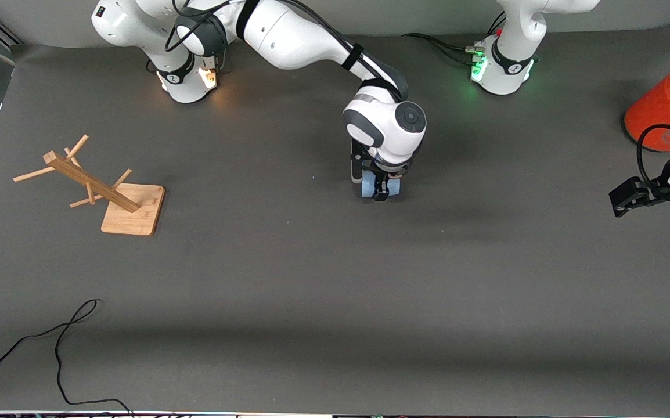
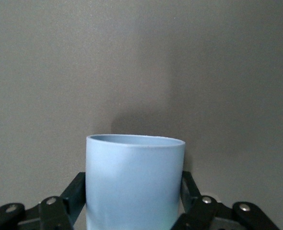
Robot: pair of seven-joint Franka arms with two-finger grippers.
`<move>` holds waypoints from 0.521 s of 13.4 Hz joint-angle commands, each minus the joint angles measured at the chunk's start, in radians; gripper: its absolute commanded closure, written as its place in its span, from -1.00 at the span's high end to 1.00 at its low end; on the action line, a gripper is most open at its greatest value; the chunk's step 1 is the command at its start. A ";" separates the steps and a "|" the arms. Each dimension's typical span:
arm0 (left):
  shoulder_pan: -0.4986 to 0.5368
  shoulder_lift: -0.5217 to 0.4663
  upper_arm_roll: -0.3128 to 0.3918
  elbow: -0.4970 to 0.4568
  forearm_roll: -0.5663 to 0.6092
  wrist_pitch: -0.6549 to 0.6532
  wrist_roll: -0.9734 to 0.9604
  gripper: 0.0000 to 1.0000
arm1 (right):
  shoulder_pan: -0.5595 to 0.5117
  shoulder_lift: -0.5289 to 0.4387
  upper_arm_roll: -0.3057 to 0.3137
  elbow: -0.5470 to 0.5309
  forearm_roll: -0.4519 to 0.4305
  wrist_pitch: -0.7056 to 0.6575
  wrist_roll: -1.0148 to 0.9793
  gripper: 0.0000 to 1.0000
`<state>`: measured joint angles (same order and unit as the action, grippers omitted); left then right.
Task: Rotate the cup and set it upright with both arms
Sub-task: 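Lower the blue cup onto the table with the right gripper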
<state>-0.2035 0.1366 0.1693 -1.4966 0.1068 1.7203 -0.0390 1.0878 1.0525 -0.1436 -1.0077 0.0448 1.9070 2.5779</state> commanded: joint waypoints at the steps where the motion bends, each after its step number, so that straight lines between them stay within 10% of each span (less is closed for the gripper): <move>1: -0.005 0.006 0.004 0.021 0.011 -0.022 0.013 1.00 | 0.012 0.030 -0.016 0.035 0.006 0.001 0.027 1.00; 7: -0.005 0.006 0.004 0.021 0.011 -0.022 0.013 1.00 | 0.012 0.000 -0.019 0.034 0.000 -0.012 0.013 1.00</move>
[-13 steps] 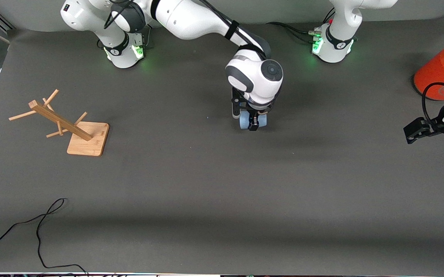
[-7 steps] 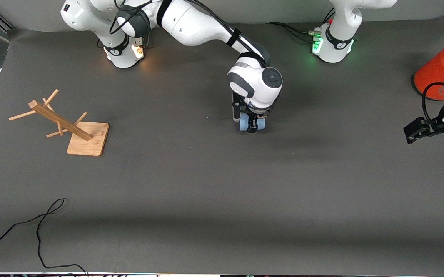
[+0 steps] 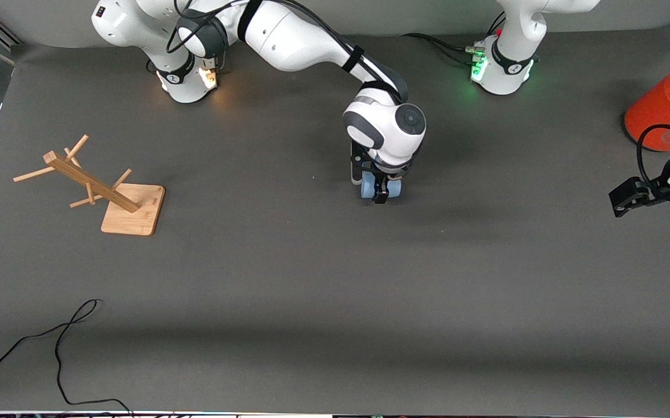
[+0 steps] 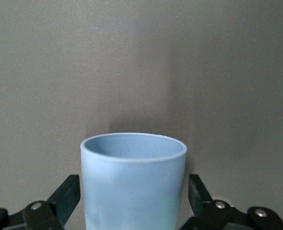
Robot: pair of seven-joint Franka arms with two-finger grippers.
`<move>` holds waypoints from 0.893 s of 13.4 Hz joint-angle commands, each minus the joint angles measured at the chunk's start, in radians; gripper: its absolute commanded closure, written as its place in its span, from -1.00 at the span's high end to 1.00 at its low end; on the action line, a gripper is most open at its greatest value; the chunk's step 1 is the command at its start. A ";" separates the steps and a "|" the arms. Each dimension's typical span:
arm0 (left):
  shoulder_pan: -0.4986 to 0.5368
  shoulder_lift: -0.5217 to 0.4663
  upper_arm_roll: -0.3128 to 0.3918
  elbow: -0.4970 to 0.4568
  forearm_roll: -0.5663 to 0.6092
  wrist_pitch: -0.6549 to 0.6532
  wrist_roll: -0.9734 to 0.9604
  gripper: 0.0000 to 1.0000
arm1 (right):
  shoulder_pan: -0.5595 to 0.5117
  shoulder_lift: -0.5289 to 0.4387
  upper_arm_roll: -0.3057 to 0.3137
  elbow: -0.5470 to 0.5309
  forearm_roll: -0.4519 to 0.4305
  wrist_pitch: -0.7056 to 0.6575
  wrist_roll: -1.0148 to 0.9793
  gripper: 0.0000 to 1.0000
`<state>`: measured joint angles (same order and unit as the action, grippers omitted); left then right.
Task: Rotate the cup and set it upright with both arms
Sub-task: 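Lower the blue cup onto the table with the right gripper, then open the right gripper and raise it away from the cup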
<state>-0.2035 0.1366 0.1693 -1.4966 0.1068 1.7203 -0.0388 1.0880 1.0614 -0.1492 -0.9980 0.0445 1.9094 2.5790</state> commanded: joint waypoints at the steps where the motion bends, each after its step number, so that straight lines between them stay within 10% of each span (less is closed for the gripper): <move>1: -0.007 0.006 0.004 0.021 0.011 -0.022 0.013 1.00 | 0.010 -0.039 -0.010 0.021 -0.015 -0.023 0.004 1.00; 6: -0.007 0.006 0.004 0.021 0.011 -0.022 0.013 1.00 | 0.009 -0.211 0.005 0.021 -0.005 -0.205 -0.020 1.00; 12: -0.017 0.006 0.001 0.021 0.007 -0.024 -0.010 1.00 | -0.140 -0.483 -0.004 -0.014 -0.011 -0.518 -0.550 1.00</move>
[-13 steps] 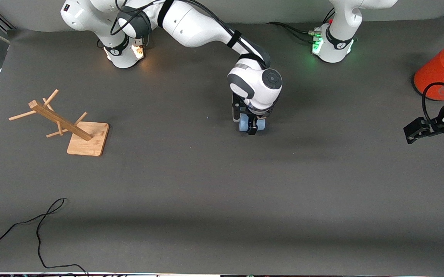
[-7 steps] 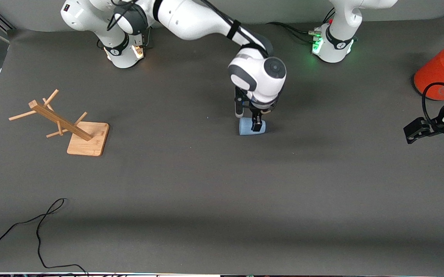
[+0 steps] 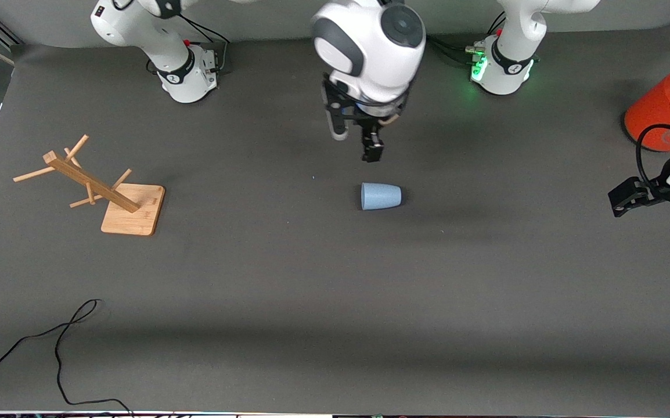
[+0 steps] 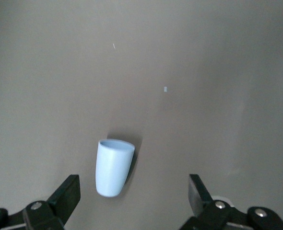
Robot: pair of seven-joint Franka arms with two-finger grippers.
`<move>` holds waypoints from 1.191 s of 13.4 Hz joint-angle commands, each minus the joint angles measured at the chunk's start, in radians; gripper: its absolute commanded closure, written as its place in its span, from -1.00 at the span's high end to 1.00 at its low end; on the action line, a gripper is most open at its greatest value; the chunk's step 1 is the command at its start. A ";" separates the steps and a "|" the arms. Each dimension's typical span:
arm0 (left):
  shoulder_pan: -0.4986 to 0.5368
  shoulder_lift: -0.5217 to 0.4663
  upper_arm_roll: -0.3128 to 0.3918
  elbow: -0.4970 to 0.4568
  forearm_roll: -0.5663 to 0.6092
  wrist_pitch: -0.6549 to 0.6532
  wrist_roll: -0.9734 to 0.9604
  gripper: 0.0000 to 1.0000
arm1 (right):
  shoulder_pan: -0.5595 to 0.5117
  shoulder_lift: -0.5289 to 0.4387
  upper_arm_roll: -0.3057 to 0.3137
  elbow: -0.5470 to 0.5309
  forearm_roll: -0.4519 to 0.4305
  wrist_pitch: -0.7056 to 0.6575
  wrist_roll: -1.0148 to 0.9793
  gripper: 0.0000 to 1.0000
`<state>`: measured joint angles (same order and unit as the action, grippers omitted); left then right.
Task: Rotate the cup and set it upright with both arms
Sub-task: 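Open the right gripper and raise it away from the cup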
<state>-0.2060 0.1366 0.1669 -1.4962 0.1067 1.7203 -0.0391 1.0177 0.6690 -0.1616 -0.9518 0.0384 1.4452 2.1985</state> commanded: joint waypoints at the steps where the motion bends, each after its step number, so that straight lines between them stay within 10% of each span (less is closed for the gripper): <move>1: -0.016 0.006 0.002 0.022 0.007 -0.024 -0.010 1.00 | -0.115 -0.139 0.008 -0.091 -0.008 -0.075 -0.271 1.00; 10: -0.103 0.115 -0.286 0.062 0.137 -0.022 -0.349 1.00 | -0.609 -0.538 0.013 -0.427 -0.012 -0.056 -1.275 1.00; 16: -0.407 0.398 -0.296 0.240 0.182 -0.018 -0.798 1.00 | -0.844 -0.643 0.014 -0.605 -0.012 0.112 -1.831 1.00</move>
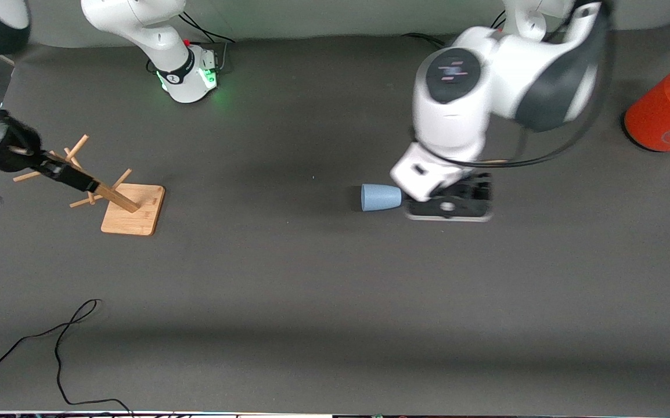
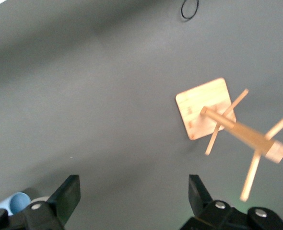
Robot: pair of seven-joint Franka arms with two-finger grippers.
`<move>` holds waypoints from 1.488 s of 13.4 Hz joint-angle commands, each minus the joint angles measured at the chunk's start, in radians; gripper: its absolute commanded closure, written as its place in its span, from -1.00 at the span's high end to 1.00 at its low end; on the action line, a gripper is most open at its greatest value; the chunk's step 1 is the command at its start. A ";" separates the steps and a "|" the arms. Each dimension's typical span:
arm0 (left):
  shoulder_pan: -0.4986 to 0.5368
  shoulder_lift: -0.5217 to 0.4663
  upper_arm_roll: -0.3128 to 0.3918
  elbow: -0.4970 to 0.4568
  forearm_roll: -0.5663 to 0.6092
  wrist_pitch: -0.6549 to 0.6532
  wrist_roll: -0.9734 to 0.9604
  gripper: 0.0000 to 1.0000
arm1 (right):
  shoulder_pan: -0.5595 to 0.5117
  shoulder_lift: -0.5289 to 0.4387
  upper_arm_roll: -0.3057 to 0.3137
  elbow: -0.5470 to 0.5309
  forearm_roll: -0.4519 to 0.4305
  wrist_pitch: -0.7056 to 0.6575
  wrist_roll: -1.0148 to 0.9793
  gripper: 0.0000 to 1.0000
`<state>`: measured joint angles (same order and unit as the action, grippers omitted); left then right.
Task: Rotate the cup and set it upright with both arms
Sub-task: 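Reach the left gripper to the cup lying on its side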
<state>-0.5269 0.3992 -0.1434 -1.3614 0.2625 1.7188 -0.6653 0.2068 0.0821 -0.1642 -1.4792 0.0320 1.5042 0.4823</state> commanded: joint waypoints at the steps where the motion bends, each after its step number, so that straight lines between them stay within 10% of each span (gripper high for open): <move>1: -0.135 0.200 0.018 0.126 0.050 -0.016 -0.198 1.00 | -0.053 -0.058 0.017 -0.087 -0.006 0.069 -0.189 1.00; 20: -0.358 0.487 0.016 0.131 0.233 -0.120 0.087 0.87 | -0.213 -0.087 0.123 -0.145 -0.007 0.145 -0.485 1.00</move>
<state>-0.8673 0.8889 -0.1418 -1.2367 0.4678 1.6547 -0.6451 0.0005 0.0171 -0.0512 -1.6030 0.0319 1.6311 0.0129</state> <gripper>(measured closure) 0.062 0.000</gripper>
